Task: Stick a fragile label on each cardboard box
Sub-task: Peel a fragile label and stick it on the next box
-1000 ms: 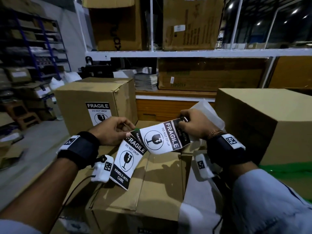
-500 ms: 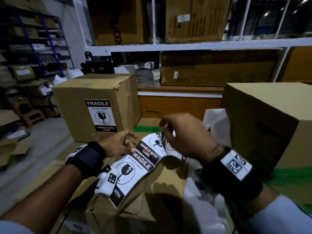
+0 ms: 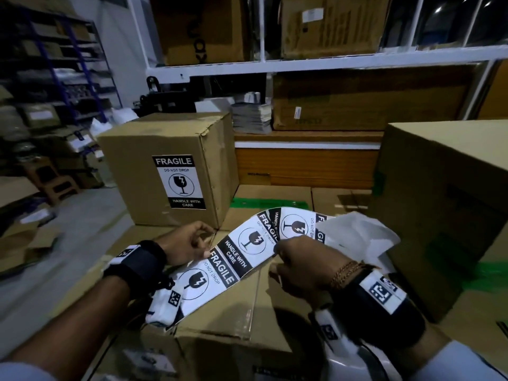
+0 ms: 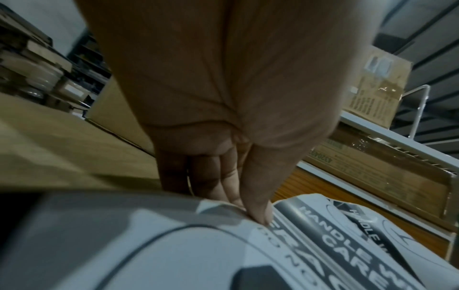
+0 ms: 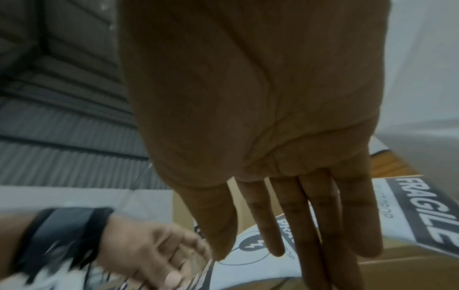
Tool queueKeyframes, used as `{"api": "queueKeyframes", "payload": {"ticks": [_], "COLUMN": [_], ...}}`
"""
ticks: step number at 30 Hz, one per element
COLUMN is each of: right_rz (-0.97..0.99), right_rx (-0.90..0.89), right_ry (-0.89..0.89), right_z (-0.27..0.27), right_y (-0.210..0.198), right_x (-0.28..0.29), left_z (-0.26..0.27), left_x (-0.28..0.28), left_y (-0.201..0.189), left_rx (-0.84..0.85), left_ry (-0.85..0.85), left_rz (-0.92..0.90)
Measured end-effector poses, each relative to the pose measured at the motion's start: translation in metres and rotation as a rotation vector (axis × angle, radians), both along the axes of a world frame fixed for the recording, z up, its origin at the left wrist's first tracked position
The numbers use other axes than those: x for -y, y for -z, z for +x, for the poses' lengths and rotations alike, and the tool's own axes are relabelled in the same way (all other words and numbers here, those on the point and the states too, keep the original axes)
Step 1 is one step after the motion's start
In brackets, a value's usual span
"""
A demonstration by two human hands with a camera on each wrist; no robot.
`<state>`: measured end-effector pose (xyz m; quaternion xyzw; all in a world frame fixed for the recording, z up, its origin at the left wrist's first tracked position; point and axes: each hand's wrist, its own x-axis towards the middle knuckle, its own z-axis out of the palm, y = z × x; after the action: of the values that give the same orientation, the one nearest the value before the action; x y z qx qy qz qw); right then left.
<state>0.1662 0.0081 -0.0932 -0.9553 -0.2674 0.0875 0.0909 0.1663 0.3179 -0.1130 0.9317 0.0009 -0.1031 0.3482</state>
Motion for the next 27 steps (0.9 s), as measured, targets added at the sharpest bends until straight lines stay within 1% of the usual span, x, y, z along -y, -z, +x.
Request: {"api": "queueKeyframes", "payload": {"ticks": [5, 8, 11, 15, 17, 19, 21, 24, 27], "right_rz": [0.012, 0.058, 0.088, 0.107, 0.102, 0.062, -0.024, -0.177, -0.238], "right_rx": [-0.011, -0.047, -0.041, -0.020, -0.001, 0.010, -0.006, -0.057, -0.078], "right_ry": [0.024, 0.056, 0.046, 0.018, -0.023, -0.068, -0.133, -0.217, -0.233], "right_z": [0.005, 0.004, -0.004, -0.018, -0.025, -0.031, -0.035, -0.032, -0.023], "right_y": [-0.004, -0.006, -0.009, -0.012, -0.015, -0.017, -0.018, -0.016, -0.008], "right_x": [0.005, 0.005, -0.003, -0.020, -0.030, -0.039, -0.047, -0.056, -0.061], "left_z": [-0.005, -0.011, -0.018, -0.030, -0.039, -0.047, -0.053, -0.056, -0.055], "left_x": [-0.010, -0.014, -0.008, 0.007, 0.019, 0.031, 0.038, 0.042, 0.044], "left_y": [0.002, -0.003, -0.007, -0.005, -0.005, -0.005, -0.002, 0.003, 0.004], "left_rx": [0.010, 0.044, 0.131, 0.250, 0.244, 0.184, 0.128, 0.118, 0.127], "left_ry": [-0.045, -0.008, 0.027, 0.073, 0.088, 0.104, 0.107, 0.105, 0.047], "left_rz": [-0.067, 0.044, 0.106, 0.414, 0.472, 0.468, 0.429, 0.373, 0.390]}}
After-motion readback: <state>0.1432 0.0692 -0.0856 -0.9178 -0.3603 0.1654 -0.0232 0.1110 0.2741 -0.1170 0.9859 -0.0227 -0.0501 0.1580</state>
